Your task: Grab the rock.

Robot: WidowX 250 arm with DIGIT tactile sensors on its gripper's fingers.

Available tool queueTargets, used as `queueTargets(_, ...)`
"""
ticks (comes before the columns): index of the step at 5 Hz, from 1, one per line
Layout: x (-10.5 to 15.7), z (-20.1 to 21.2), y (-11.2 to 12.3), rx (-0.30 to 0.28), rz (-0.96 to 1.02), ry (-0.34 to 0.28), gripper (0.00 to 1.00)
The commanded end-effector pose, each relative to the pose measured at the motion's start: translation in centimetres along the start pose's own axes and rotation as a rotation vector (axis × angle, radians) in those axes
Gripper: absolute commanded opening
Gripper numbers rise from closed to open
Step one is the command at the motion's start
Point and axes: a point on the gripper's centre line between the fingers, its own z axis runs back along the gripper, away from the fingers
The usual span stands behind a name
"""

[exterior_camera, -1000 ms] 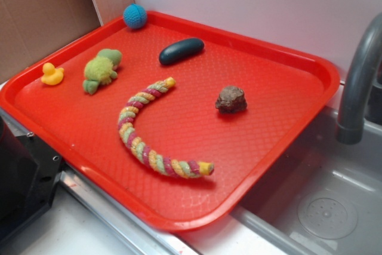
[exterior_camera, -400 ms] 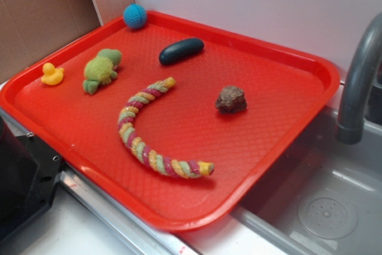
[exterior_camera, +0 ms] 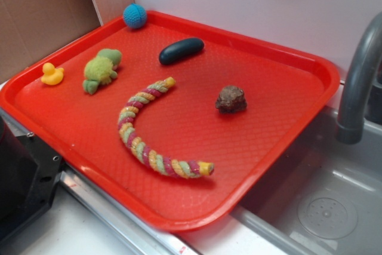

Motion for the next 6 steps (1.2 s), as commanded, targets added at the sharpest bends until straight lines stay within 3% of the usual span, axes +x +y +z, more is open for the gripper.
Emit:
queueTargets(1,-5.8,0.0,-6.1,-0.04,-0.16,-0.052,1.0)
queueTargets(2,-5.8,-1.7,-6.1,-0.039,-0.157,-0.056,1.0)
queueTargets(3,-4.4,-4.0,-5.0,0.008,-0.189,-0.072,1.0)
queueTargets(4,-3.0,-6.6,-4.0,-0.011,-0.208,-0.095,1.0)
queueTargets(6,-1.8,-9.6,-4.5,-0.105,-0.156,-0.028,1.0)
